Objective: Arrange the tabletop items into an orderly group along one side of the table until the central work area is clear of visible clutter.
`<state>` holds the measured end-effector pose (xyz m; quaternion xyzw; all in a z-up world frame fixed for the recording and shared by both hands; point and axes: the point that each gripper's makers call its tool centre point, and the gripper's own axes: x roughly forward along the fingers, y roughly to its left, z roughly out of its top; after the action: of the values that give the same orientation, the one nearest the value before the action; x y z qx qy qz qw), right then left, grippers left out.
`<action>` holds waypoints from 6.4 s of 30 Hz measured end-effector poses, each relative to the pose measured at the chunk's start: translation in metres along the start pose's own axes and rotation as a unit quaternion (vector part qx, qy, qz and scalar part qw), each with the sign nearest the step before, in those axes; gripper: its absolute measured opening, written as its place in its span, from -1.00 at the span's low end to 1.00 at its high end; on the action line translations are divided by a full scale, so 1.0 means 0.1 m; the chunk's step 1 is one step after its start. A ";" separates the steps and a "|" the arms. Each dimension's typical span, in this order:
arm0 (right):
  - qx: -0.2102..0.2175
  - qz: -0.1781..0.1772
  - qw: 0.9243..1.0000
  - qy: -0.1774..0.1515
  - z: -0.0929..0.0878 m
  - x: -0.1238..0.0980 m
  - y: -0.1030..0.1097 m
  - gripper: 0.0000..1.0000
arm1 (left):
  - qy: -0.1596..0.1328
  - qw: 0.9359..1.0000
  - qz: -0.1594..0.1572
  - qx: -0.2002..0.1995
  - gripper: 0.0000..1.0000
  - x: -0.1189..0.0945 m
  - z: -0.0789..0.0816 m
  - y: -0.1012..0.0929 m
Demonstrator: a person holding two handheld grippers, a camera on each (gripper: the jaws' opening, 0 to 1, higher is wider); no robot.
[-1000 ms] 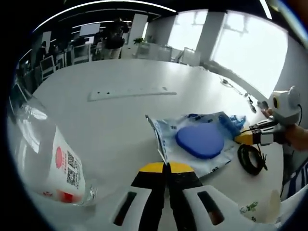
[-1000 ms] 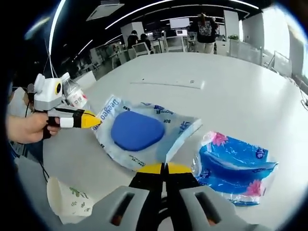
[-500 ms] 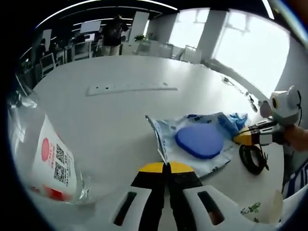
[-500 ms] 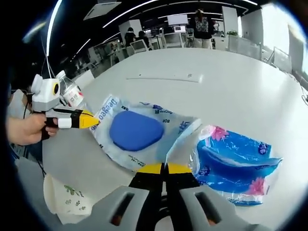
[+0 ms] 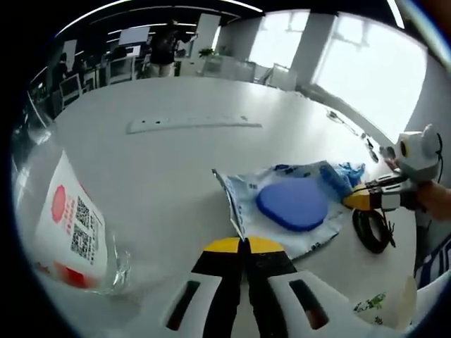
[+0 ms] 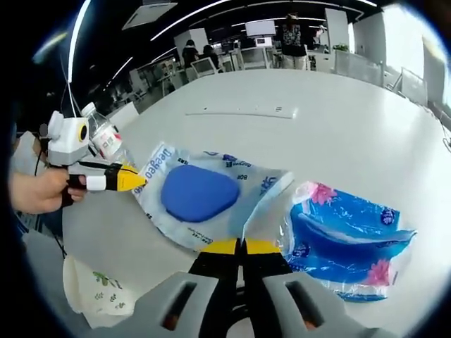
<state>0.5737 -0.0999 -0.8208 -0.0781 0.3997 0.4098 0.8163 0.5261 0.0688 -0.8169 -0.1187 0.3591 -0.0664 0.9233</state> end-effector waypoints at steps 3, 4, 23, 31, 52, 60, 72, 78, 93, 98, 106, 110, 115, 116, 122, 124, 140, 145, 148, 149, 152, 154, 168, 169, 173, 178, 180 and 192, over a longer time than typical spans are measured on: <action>-0.002 0.000 1.000 0.001 0.00 0.00 -0.01 -1.00 | 0.001 1.000 0.001 -0.002 -1.00 0.00 -0.01 0.00; -0.002 0.000 1.000 0.002 0.00 0.01 -0.01 -1.00 | 0.002 1.000 0.001 -0.003 -1.00 0.01 -0.01 0.00; -0.009 -0.004 1.000 0.003 0.00 0.02 -0.02 -1.00 | 0.004 1.000 0.001 -0.008 -1.00 0.02 -0.04 0.00; -0.017 -0.008 1.000 0.005 0.00 0.03 -0.05 -1.00 | 0.006 1.000 0.005 -0.012 -1.00 0.02 -0.04 0.01; -0.036 0.000 0.999 -0.010 0.01 -0.08 0.06 -0.58 | -0.004 0.999 0.004 -0.041 -0.43 -0.09 -0.03 -0.03; -0.054 -0.017 0.998 -0.016 0.09 -0.16 0.03 -0.40 | -0.008 0.999 -0.004 -0.040 -0.41 -0.17 -0.02 -0.06; -0.061 -0.012 0.997 -0.036 0.12 -0.32 0.13 -0.27 | -0.004 1.000 -0.027 -0.008 0.07 -0.36 -0.11 -0.18; -0.065 -0.008 0.997 -0.042 0.12 -0.37 0.17 -0.12 | 0.004 0.999 -0.031 -0.018 0.33 -0.44 -0.15 -0.18; -0.069 0.001 0.996 -0.050 0.01 -0.52 0.28 0.16 | -0.003 0.999 -0.053 -0.006 0.70 -0.66 -0.19 -0.21; -0.073 0.004 0.996 -0.053 -0.03 -0.60 0.33 0.17 | -0.001 0.998 -0.057 0.011 0.78 -0.73 -0.24 -0.22; -0.070 -0.005 0.995 -0.066 -0.06 -0.76 0.29 0.50 | -0.004 0.998 -0.061 0.025 0.82 -0.90 -0.26 -0.20; -0.052 -0.009 0.996 -0.074 -0.11 -0.87 0.23 0.67 | -0.004 0.997 -0.066 0.032 0.83 -0.99 -0.30 -0.19; -0.040 -0.019 0.996 -0.076 -0.23 -1.02 0.16 0.85 | -0.003 0.997 -0.067 0.046 0.86 -1.10 -0.37 -0.18; -0.038 -0.020 0.996 -0.076 -0.25 -1.06 0.15 0.86 | -0.003 0.997 -0.068 0.045 0.87 -1.13 -0.37 -0.17; -0.040 -0.030 0.996 -0.073 -0.37 -1.21 0.10 0.94 | -0.008 0.997 -0.069 0.044 0.89 -1.23 -0.41 -0.15; -0.038 -0.030 0.996 -0.074 -0.39 -1.26 0.10 0.95 | -0.009 0.997 -0.067 0.047 0.89 -1.26 -0.42 -0.15; -0.034 -0.041 0.997 -0.064 -0.65 -1.48 0.04 0.95 | 0.001 0.995 -0.077 0.057 0.89 -1.36 -0.56 -0.20; -0.040 -0.039 0.996 -0.066 -0.63 -1.48 0.05 0.94 | 0.000 0.995 -0.081 0.059 0.89 -1.37 -0.57 -0.23; -0.040 -0.039 0.996 -0.065 -0.64 -1.48 0.05 0.93 | 0.000 0.995 -0.084 0.062 0.89 -1.38 -0.59 -0.25; -0.041 -0.038 0.996 -0.065 -0.64 -1.49 0.06 0.93 | 0.001 0.994 -0.084 0.063 0.89 -1.38 -0.60 -0.25; -0.040 -0.037 0.996 -0.064 -0.66 -1.50 0.07 0.92 | 0.004 0.994 -0.082 0.065 0.89 -1.40 -0.63 -0.25; -0.042 -0.036 0.996 -0.063 -0.66 -1.51 0.08 0.91 | 0.004 0.995 -0.081 0.061 0.89 -1.42 -0.63 -0.23; -0.055 -0.011 0.996 -0.069 -0.67 -1.55 0.36 0.85 | -0.017 0.995 -0.059 0.082 0.93 -1.90 -0.69 -0.13; -0.056 -0.010 0.996 -0.068 -0.69 -1.56 0.37 0.84 | -0.019 0.994 -0.059 0.088 0.93 -1.97 -0.70 -0.14; -0.054 -0.006 0.996 -0.065 -0.71 -1.56 0.41 0.84 | -0.018 0.991 -0.066 0.111 0.93 -2.16 -0.76 -0.15; -0.070 0.010 0.995 -0.075 -0.64 -1.57 0.56 0.80 | -0.021 0.990 -0.064 0.123 0.93 -2.30 -0.80 -0.13; -0.093 0.021 0.993 -0.075 -0.60 -1.56 0.68 0.78 | -0.022 0.991 -0.061 0.121 0.93 -2.31 -0.80 -0.09; -0.248 0.142 0.954 -0.093 -0.41 -1.50 1.63 0.54 | -0.093 0.984 -0.065 0.141 0.93 -2.42 -0.47 -0.13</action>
<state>0.3788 -0.1026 -0.7081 -0.1820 0.2143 0.6132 0.7382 0.3161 0.0983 -0.6897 -0.0163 0.2505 -0.1653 0.9538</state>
